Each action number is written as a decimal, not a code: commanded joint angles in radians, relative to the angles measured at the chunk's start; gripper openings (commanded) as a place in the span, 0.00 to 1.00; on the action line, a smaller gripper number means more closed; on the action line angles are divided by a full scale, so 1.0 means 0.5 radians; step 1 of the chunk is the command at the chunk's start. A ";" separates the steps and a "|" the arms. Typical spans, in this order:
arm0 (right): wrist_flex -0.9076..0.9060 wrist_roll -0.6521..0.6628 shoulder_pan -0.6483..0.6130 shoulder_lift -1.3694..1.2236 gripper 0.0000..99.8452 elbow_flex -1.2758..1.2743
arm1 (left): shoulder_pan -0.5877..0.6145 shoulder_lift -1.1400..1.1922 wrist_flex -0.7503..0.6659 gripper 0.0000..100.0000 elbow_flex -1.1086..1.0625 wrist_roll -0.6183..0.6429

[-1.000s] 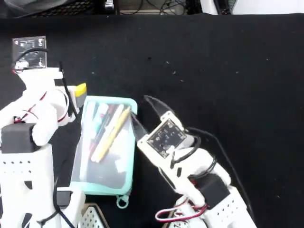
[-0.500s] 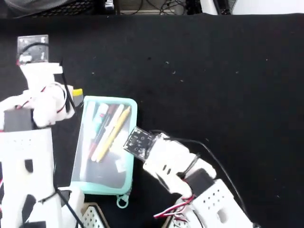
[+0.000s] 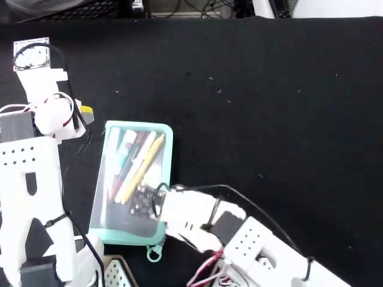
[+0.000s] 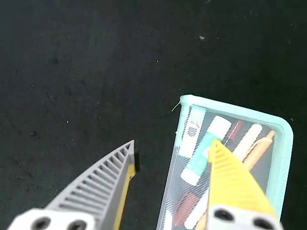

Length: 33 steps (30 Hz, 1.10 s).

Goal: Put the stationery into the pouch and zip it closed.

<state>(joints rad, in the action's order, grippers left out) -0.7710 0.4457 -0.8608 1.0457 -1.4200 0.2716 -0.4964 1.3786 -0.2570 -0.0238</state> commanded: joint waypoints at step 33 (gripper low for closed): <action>-0.101 -0.068 -0.031 -0.210 0.16 0.158 | 0.232 0.012 -0.009 0.25 0.103 -0.009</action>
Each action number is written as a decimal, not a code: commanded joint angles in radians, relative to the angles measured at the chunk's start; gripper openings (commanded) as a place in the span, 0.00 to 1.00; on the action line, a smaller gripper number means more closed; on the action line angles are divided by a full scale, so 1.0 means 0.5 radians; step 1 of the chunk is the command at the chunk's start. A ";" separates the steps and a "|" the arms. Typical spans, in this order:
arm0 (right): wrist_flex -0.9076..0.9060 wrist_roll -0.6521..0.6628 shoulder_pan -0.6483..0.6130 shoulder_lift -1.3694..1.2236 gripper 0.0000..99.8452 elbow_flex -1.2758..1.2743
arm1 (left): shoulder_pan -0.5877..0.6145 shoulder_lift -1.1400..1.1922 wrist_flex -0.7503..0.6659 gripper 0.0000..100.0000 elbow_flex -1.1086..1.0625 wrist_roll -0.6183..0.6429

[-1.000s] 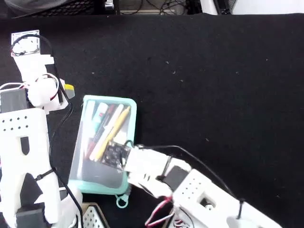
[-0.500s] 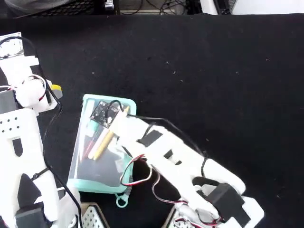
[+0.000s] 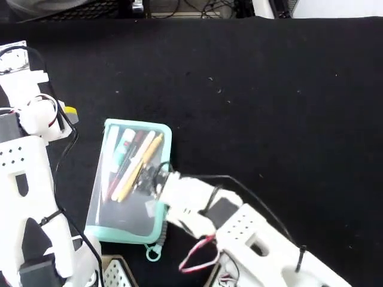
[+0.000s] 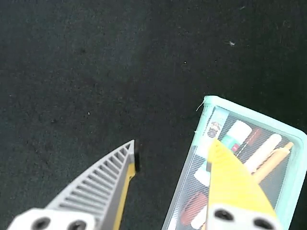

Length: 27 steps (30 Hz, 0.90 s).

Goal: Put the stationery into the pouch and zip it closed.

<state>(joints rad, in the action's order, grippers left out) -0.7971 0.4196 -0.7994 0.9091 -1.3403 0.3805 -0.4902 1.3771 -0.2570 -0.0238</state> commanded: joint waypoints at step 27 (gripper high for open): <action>0.086 -0.319 -0.110 -1.269 0.23 0.732 | 0.029 -0.012 -0.006 0.25 0.103 -0.012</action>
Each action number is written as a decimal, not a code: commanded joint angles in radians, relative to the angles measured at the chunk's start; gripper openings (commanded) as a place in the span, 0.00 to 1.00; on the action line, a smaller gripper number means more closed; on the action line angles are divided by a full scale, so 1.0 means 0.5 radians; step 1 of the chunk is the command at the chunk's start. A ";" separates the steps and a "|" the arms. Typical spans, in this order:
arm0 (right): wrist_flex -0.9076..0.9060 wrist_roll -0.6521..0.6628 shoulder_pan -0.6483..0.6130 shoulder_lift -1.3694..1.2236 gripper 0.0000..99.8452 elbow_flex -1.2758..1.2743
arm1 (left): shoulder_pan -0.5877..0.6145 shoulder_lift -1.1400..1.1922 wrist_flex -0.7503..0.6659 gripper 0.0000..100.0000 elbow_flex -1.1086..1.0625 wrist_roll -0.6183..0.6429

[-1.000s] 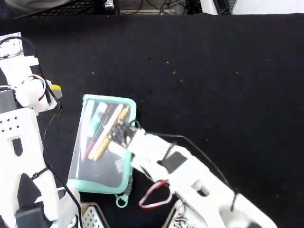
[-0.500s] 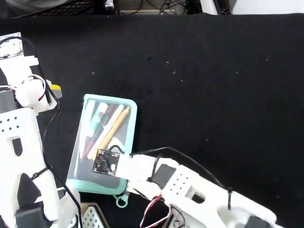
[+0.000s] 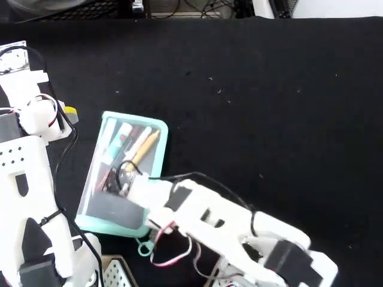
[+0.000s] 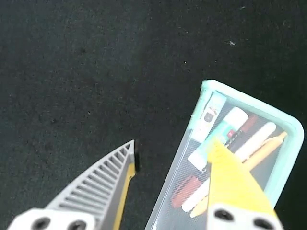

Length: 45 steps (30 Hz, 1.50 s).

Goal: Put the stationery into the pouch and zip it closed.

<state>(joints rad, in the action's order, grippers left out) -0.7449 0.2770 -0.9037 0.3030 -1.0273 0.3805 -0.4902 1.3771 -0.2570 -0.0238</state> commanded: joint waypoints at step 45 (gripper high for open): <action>0.058 -0.301 1.013 0.907 0.01 0.235 | -0.311 0.003 -0.006 0.25 -0.078 -0.025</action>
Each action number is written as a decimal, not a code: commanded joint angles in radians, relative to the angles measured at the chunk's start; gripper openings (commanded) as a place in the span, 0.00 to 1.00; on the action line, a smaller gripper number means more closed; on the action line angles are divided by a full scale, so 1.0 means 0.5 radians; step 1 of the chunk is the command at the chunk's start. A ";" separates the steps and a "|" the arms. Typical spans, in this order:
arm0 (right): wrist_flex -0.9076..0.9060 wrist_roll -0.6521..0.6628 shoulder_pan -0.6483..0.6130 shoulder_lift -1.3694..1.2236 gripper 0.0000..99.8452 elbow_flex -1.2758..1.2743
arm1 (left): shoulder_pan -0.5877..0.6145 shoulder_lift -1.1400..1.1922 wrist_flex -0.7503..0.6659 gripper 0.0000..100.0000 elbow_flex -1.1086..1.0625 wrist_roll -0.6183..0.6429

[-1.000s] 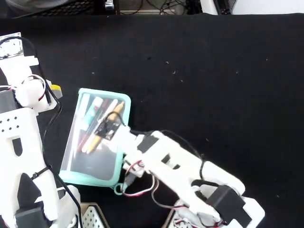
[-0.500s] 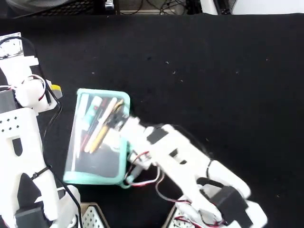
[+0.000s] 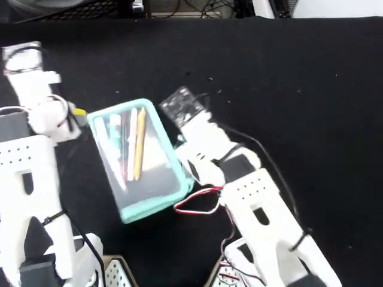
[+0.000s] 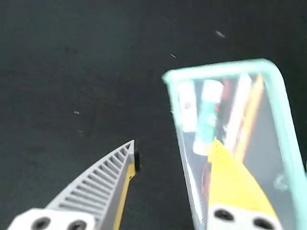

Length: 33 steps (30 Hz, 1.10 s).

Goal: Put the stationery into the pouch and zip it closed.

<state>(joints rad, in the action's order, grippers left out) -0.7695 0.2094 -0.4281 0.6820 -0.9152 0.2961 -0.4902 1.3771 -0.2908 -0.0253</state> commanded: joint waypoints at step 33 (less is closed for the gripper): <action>0.083 0.531 0.037 0.431 0.16 -0.532 | -0.422 0.006 -0.589 0.25 -0.572 -0.021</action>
<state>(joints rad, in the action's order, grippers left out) -0.6836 0.3982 -0.3974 0.8999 -1.2559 0.0890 -0.4841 1.0994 -0.5823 -0.0284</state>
